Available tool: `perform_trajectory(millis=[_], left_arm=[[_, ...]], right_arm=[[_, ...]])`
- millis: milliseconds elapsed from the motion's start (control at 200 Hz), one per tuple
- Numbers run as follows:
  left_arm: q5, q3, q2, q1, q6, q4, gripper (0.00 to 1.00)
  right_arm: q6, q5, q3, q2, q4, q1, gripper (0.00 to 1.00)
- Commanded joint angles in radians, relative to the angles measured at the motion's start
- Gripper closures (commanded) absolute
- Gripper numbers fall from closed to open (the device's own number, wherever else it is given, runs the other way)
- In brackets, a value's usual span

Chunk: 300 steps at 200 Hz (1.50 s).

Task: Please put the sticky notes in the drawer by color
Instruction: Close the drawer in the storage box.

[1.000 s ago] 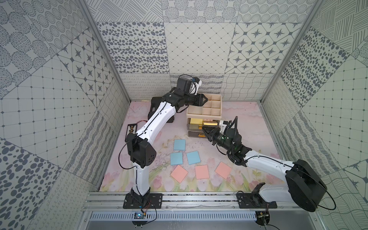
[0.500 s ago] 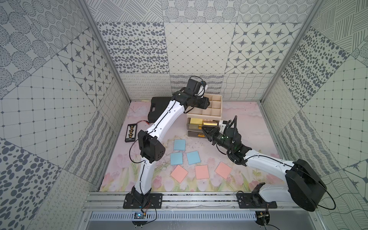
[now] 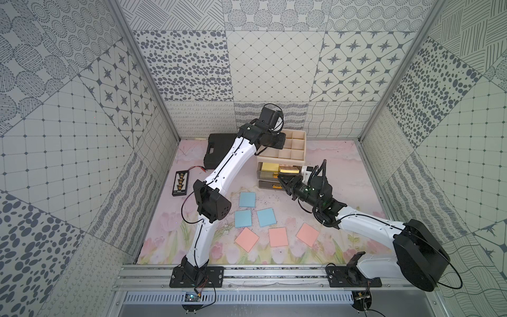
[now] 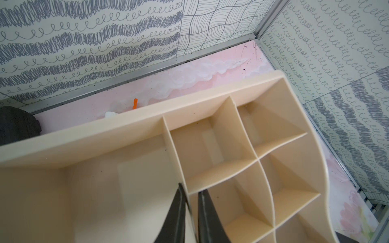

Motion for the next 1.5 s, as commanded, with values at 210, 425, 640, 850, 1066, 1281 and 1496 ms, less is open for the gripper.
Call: perform_trajectory(millis=[210,425,640,850,1066,1281,1496], left_arm=[[-0.136,0.016,0.015,-0.038,0.015,-0.048,1.00],[-0.268,0.021,0.012,-0.070,-0.010,-0.035,1.00],[-0.380,0.060,0.037,-0.091,-0.039,-0.062,1.00],[-0.426,0.064,0.039,-0.092,-0.074,-0.060,1.00],[-0.455,0.075,0.048,-0.092,-0.097,-0.070,1.00],[-0.458,0.074,0.043,-0.092,-0.093,-0.070,1.00],[-0.448,0.069,0.040,-0.092,-0.096,-0.073,1.00]], right_arm=[[-0.048,-0.033,-0.025,0.009,-0.080,0.007,0.97],[-0.047,-0.032,-0.032,-0.015,-0.110,0.018,0.95],[-0.042,-0.005,-0.033,-0.033,-0.126,0.048,0.95],[-0.023,0.026,-0.034,-0.047,-0.147,0.077,0.95],[-0.018,0.045,-0.022,-0.050,-0.159,0.113,0.97],[-0.046,0.088,-0.022,-0.084,-0.218,0.106,0.97],[-0.079,0.063,-0.021,-0.080,-0.221,0.035,0.96]])
